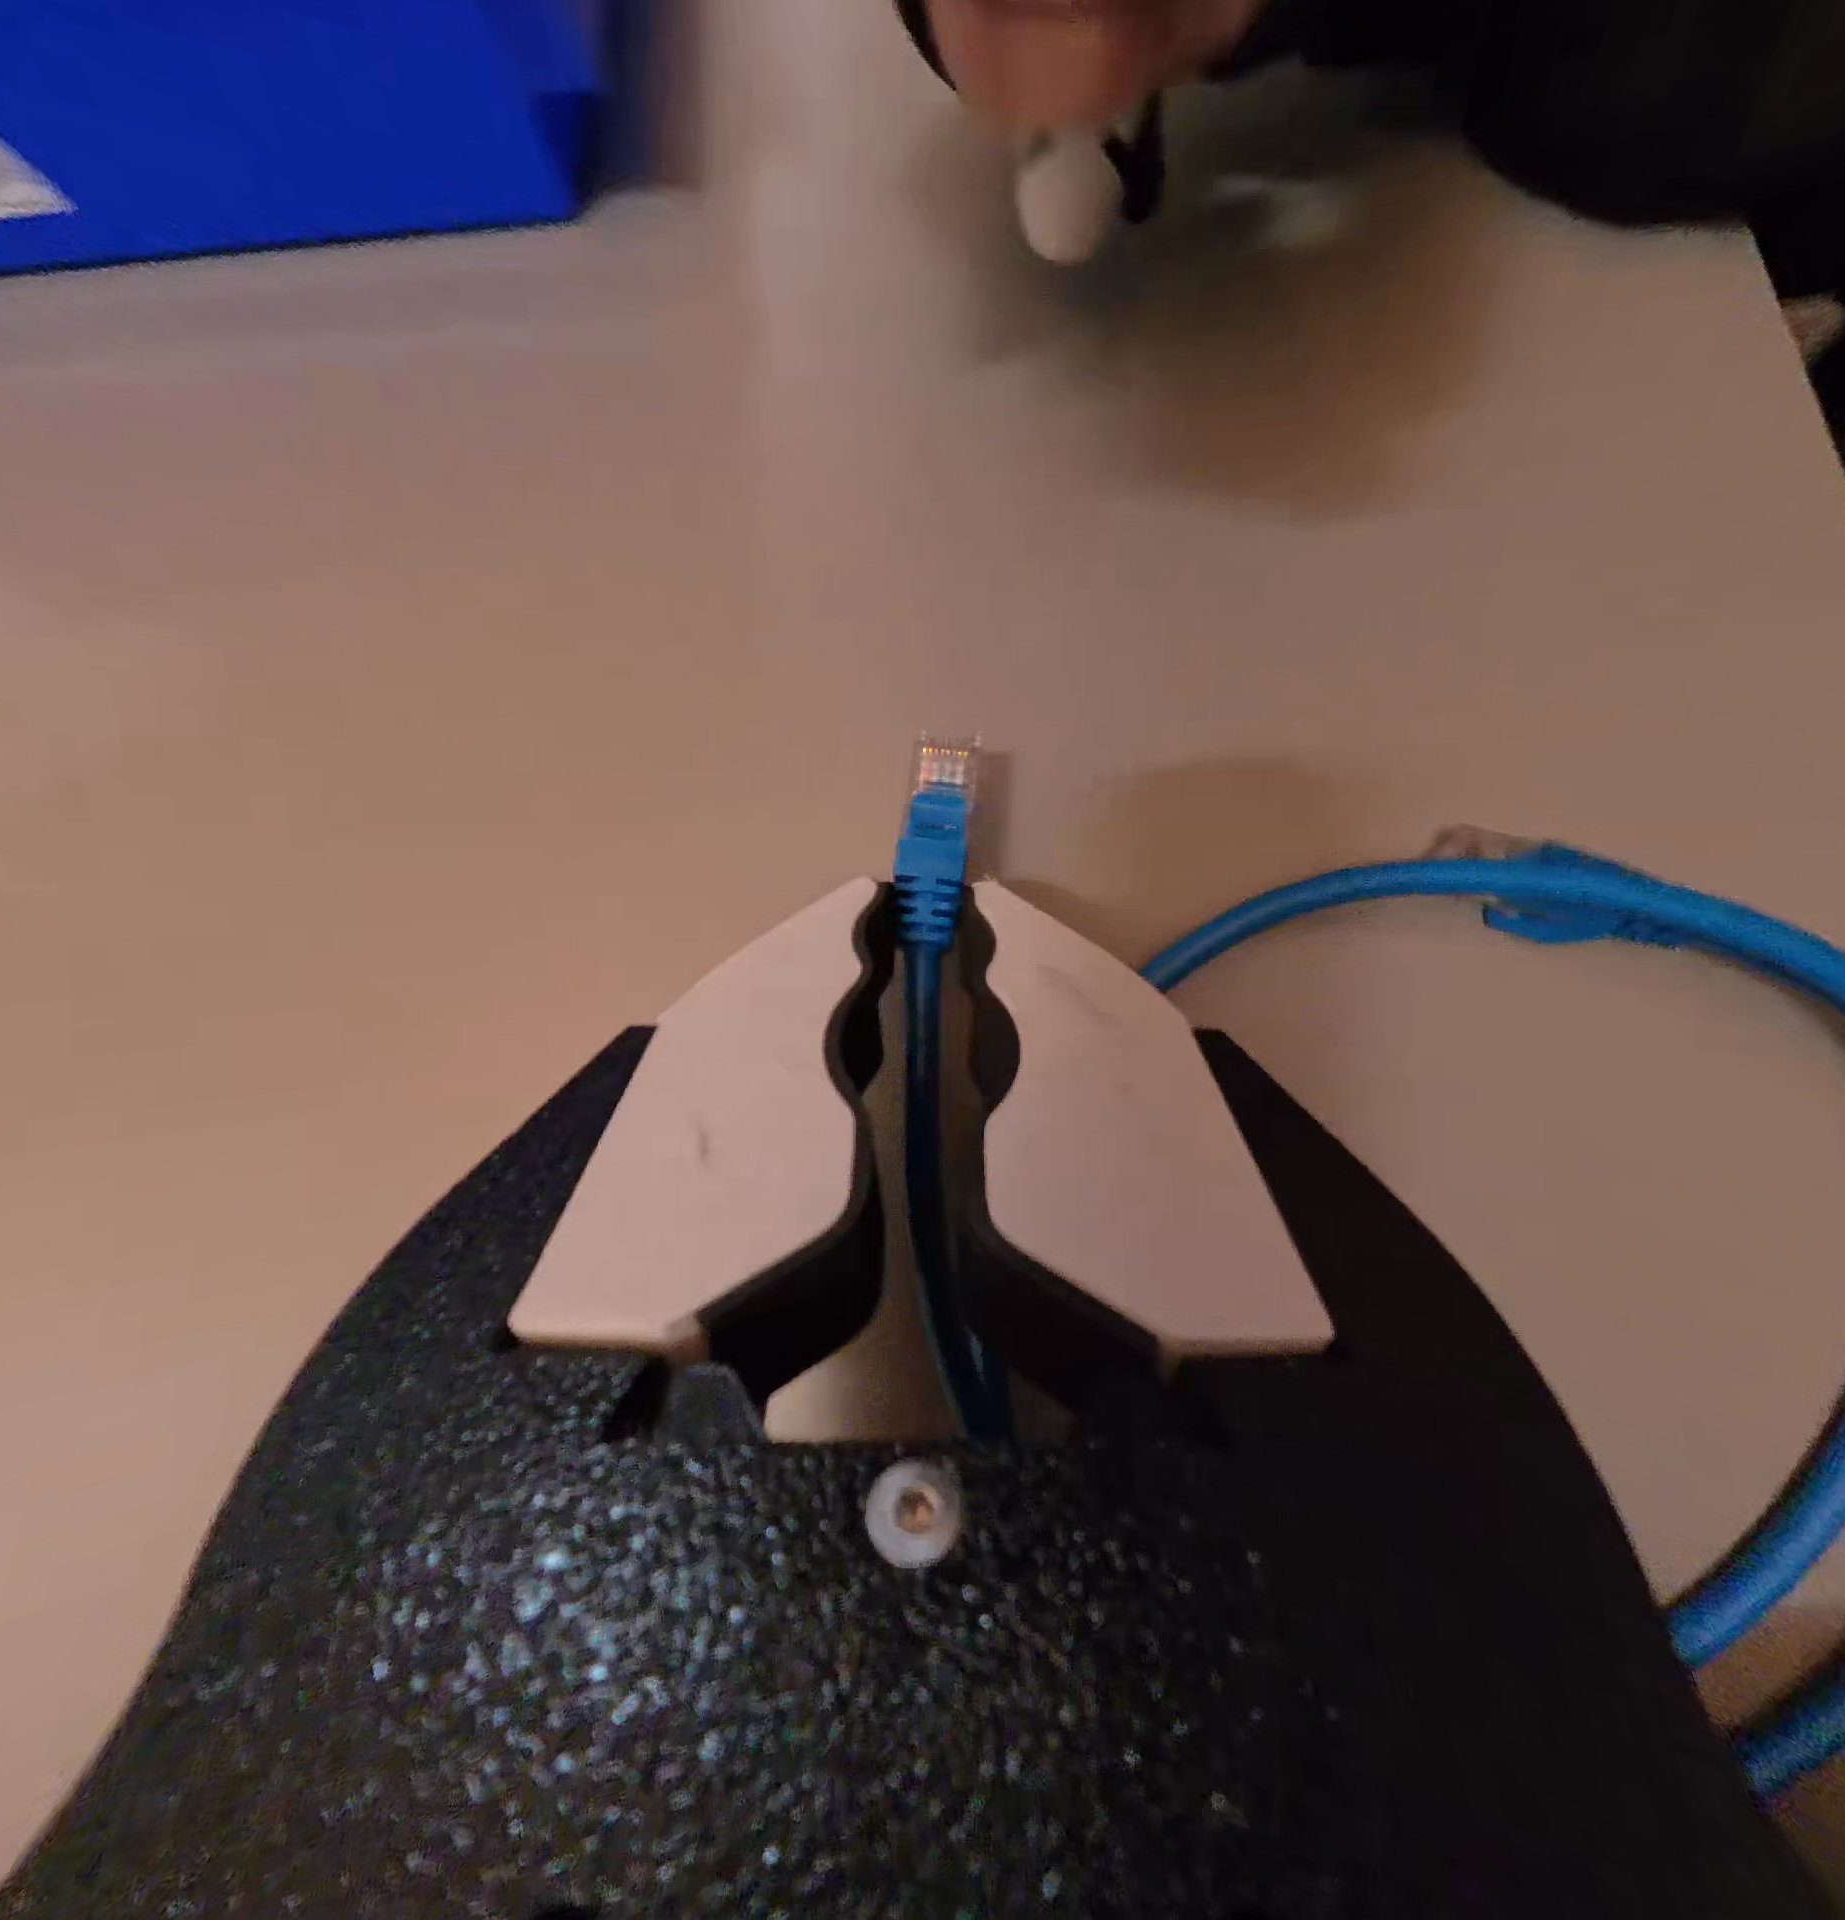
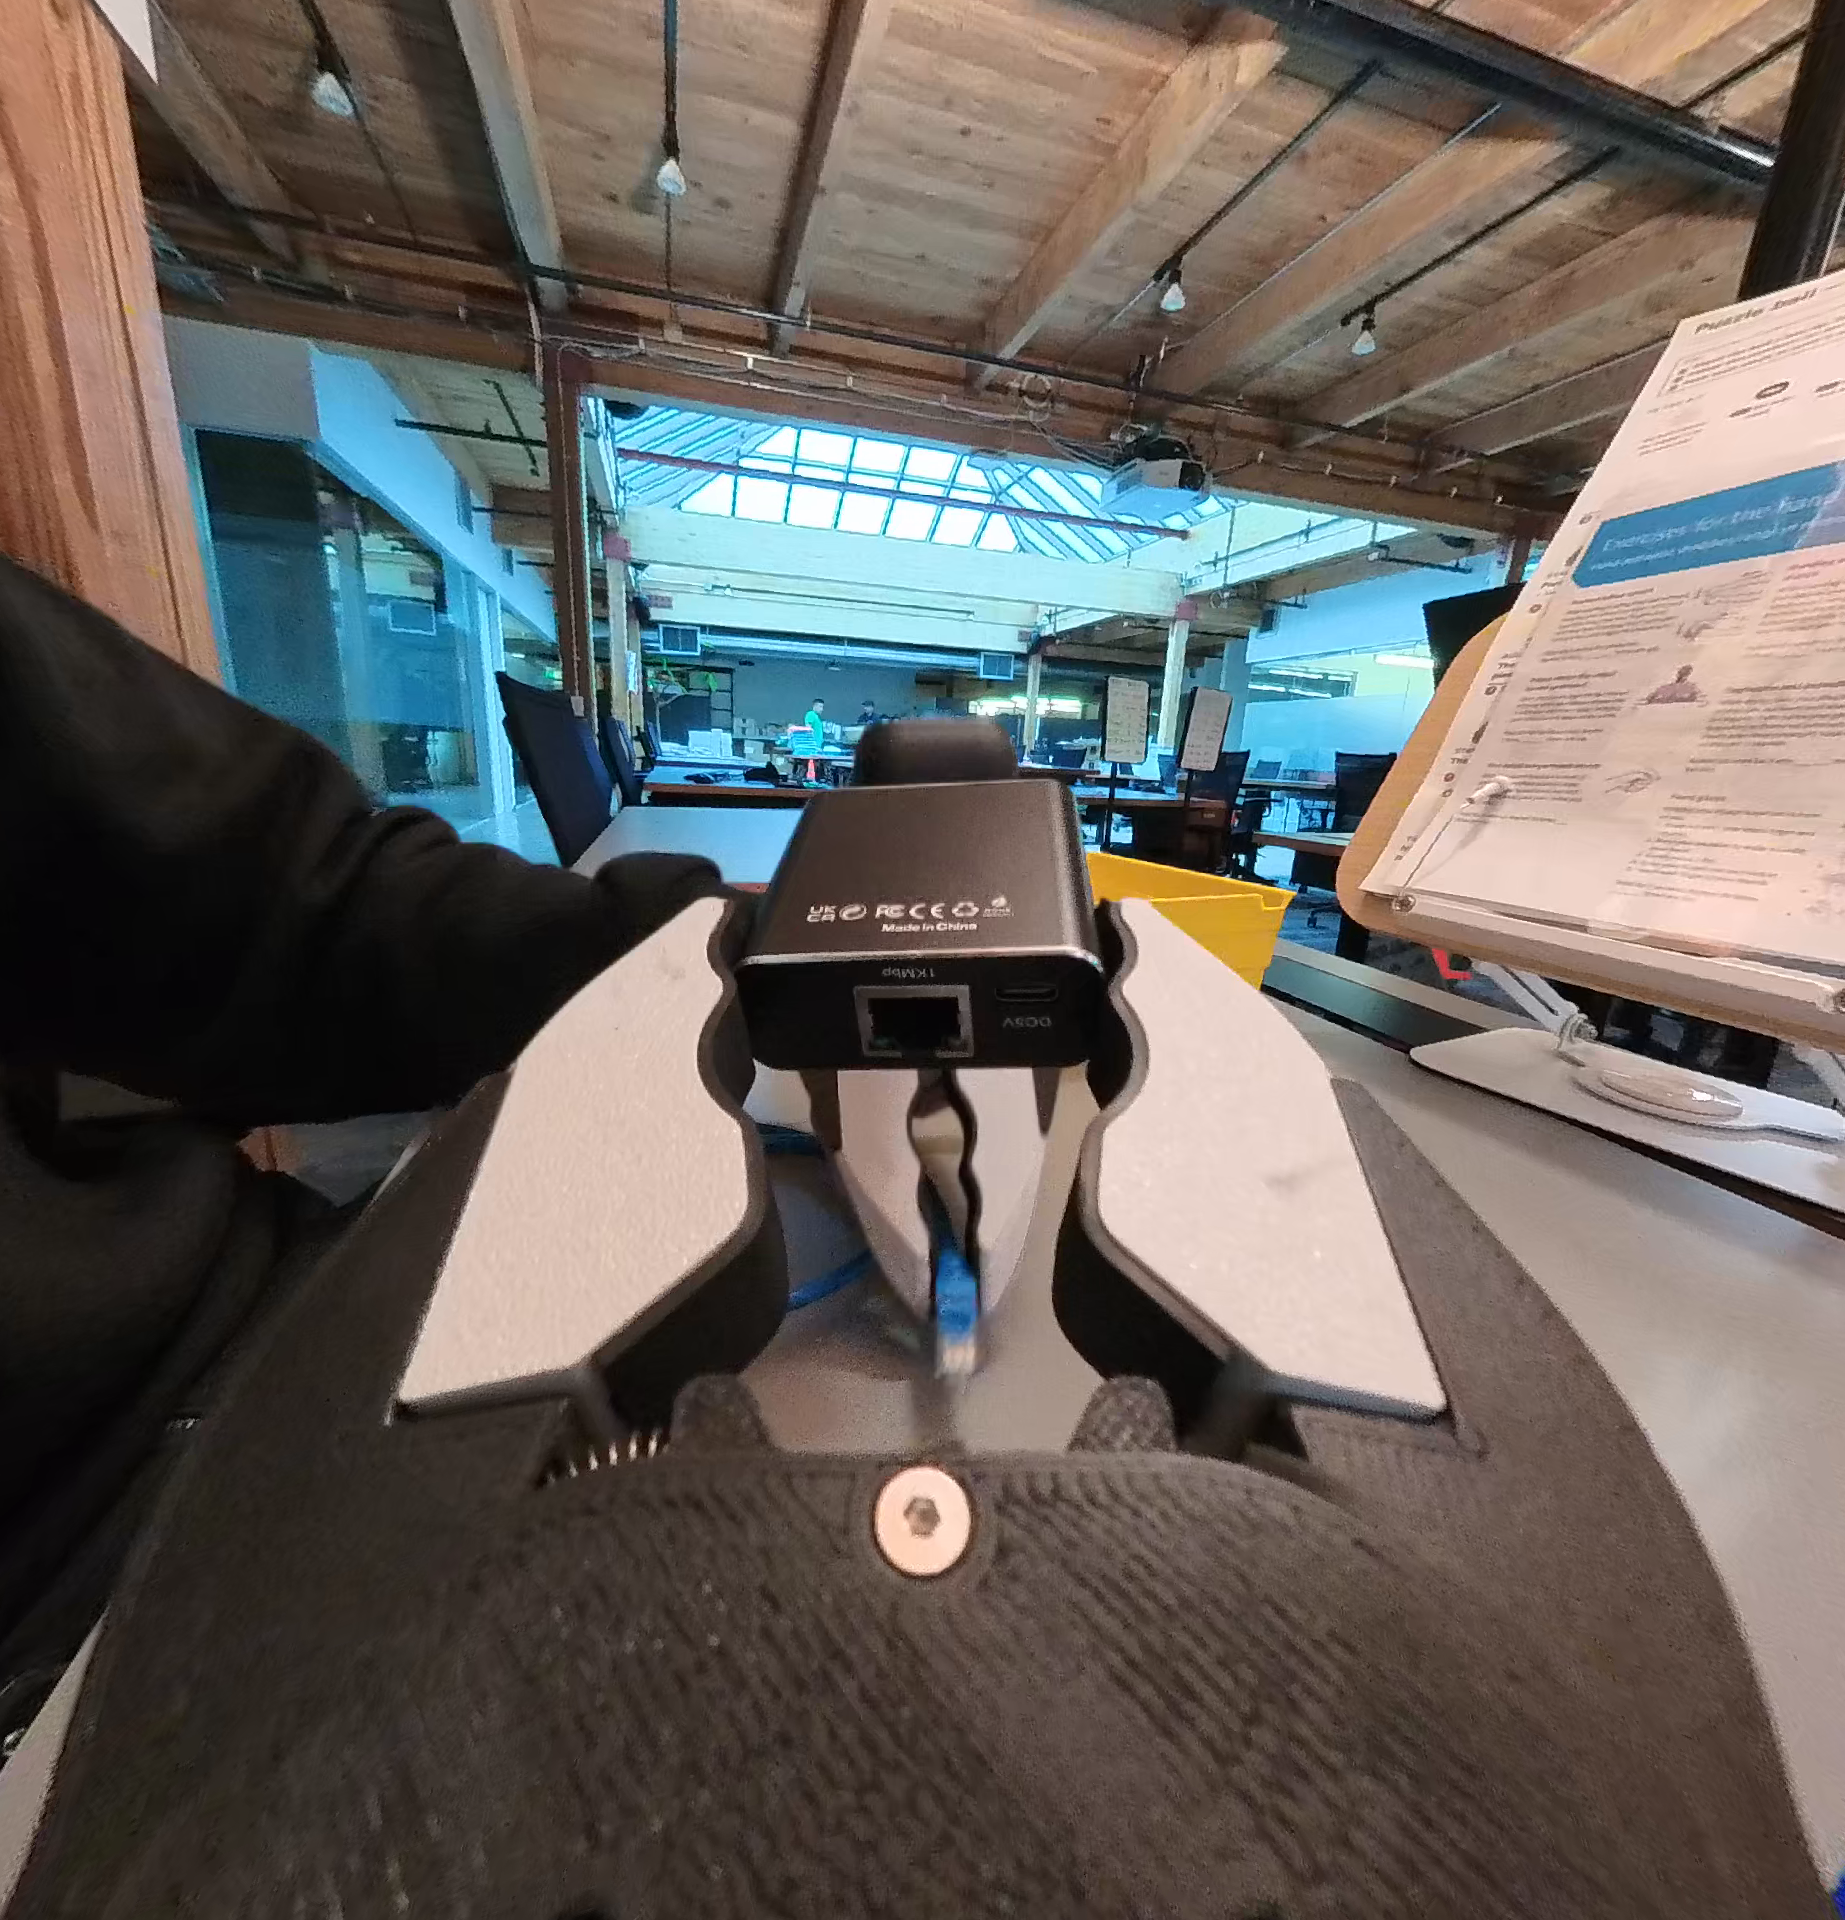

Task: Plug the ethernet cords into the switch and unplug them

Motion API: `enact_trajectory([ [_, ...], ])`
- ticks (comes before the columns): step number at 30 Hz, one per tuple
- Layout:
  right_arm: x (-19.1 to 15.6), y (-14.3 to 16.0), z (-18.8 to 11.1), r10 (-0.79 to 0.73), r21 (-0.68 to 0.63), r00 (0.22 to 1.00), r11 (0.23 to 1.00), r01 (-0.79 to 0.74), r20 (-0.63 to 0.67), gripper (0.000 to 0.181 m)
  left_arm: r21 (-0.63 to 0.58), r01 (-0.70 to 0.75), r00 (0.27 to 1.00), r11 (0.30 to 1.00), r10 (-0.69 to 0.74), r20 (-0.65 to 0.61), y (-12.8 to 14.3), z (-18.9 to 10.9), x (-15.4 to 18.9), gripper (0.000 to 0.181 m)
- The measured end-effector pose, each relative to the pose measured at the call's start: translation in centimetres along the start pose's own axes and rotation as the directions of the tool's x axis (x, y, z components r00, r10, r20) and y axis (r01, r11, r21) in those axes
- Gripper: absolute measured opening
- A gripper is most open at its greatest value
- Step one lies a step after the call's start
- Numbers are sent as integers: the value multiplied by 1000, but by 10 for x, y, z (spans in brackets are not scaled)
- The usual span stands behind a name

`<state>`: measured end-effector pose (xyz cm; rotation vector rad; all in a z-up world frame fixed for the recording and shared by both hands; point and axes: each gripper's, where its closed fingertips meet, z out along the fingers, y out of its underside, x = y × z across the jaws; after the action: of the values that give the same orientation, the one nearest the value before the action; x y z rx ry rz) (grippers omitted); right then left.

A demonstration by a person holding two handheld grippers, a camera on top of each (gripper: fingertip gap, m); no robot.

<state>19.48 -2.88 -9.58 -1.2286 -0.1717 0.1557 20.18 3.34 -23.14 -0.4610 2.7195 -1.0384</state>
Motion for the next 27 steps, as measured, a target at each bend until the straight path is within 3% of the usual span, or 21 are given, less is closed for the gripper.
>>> enact_trajectory([
  [1,-1,1,0,2,-7,1000,1000,-2,5,65,20,40,998,999,-40,38,-5,-8,-3,11],
  [7,-6,4,3,15,-19,999,1000,-14,44,64,61,105,989,993,-111,103,-38,-64,17,11],
  [12,-19,12,8,42,-58,992,998,-36,118,64,-15,84,990,996,-82,110,-53,-94,34,11],
  [27,-38,27,20,41,-121,976,993,-15,215,64,-93,16,1000,996,-14,23,-61,-98,55,11],
])
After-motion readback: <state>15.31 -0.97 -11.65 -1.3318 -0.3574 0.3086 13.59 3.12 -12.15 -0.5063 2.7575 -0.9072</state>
